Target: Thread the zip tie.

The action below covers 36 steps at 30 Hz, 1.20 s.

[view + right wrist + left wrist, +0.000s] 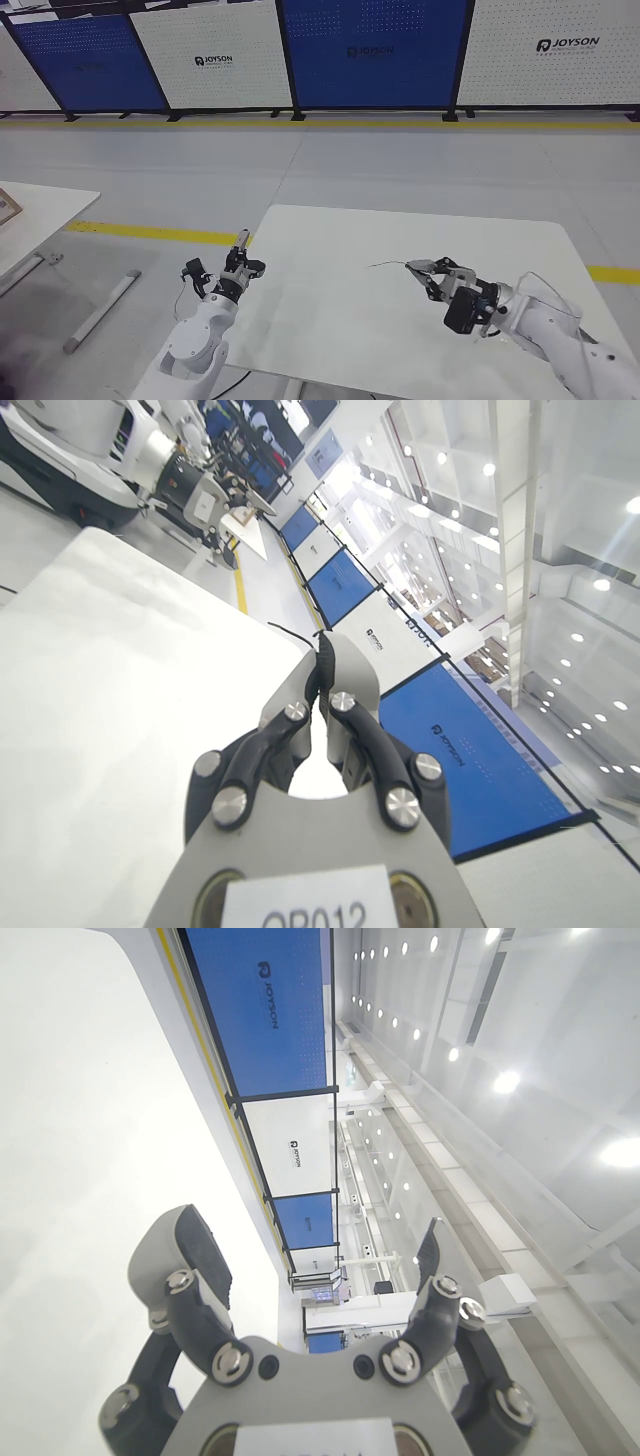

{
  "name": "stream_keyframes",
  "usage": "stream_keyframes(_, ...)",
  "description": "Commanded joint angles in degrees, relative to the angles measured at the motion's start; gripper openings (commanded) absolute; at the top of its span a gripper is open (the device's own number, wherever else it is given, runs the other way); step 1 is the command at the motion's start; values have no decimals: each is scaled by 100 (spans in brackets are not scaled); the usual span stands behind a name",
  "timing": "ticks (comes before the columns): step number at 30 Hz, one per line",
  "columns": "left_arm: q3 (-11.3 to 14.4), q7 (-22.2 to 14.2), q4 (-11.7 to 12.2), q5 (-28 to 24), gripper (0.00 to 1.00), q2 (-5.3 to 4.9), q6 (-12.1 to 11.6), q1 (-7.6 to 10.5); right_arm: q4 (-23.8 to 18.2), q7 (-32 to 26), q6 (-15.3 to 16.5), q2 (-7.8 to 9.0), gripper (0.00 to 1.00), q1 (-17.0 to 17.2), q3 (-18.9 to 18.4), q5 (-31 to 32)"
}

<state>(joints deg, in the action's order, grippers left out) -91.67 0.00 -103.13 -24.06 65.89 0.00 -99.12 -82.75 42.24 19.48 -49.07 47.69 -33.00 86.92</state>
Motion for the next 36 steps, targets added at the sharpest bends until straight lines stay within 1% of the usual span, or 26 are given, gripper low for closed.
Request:
stream_keyframes(1,0,0,0,0,100,0,0,0,99,152,0,-20,0,-85,145,1)
stream_keyframes(12,14,-32,-2,-52,100,4,21,12,99,152,0,-20,0,-85,145,1)
stream_keyframes(14,4,-258,-79,-351,100,9,225,59,99,152,0,-20,0,-85,145,1)
stream_keyframes(15,2,-401,-127,-538,100,10,367,65,99,152,0,-20,0,-85,145,1)
stream_keyframes(17,-34,-800,-275,-1032,100,4,854,74,99,152,0,-20,0,-85,145,1)
stream_keyframes(18,-65,-930,-363,-1101,100,-5,1027,78,99,152,0,-20,0,-85,145,1)
stream_keyframes(19,-75,-1002,-435,-1096,100,-12,1128,68,99,152,0,-20,0,-85,145,1)
stream_keyframes(21,45,-1385,-602,-1154,100,-29,1565,17,99,152,0,-20,0,-85,145,1)
stream_keyframes(23,94,-1664,-691,-1214,100,-50,1948,21,99,152,0,-20,0,-85,145,1)
stream_keyframes(25,153,-1687,-656,-1326,100,-57,1948,8,99,152,0,-20,0,-85,145,1)
stream_keyframes(34,153,-1687,-656,-1326,100,-57,1948,8,99,152,0,-20,0,-85,145,1)
stream_keyframes(36,191,-1617,-602,-1195,100,-58,1934,34,99,152,0,-20,0,-85,145,1)
